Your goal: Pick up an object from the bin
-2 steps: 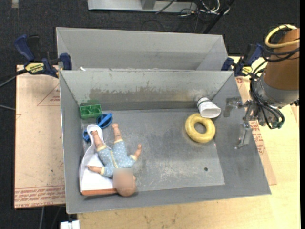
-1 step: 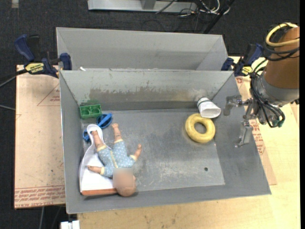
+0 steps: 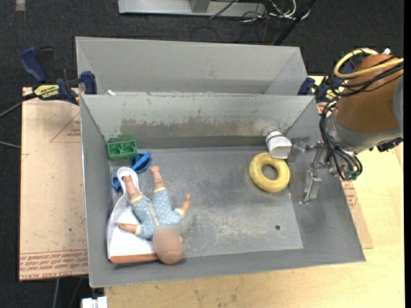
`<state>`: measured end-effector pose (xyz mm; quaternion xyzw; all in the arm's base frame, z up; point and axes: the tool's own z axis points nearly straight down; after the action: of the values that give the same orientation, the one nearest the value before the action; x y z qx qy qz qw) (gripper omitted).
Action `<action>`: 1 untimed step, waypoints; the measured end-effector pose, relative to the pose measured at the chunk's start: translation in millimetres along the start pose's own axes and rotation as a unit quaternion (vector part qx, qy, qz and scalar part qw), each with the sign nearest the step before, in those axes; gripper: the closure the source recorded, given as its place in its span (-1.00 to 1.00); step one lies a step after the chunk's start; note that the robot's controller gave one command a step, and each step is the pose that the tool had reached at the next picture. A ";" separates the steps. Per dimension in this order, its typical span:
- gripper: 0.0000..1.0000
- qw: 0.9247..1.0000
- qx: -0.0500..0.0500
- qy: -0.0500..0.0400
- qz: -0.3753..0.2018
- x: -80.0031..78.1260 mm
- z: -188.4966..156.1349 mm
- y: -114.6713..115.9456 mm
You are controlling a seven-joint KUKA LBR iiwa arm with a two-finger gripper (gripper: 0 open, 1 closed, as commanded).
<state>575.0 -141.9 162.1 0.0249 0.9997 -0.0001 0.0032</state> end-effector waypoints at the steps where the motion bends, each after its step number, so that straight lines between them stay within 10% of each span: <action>1: -1.00 1.000 0.000 0.000 0.023 -6.6 83.7 14.3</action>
Offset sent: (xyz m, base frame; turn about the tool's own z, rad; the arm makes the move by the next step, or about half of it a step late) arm 0.0215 0.1021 -0.0921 -0.0265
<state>582.9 -128.0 78.4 0.0480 0.9988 0.0004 0.0036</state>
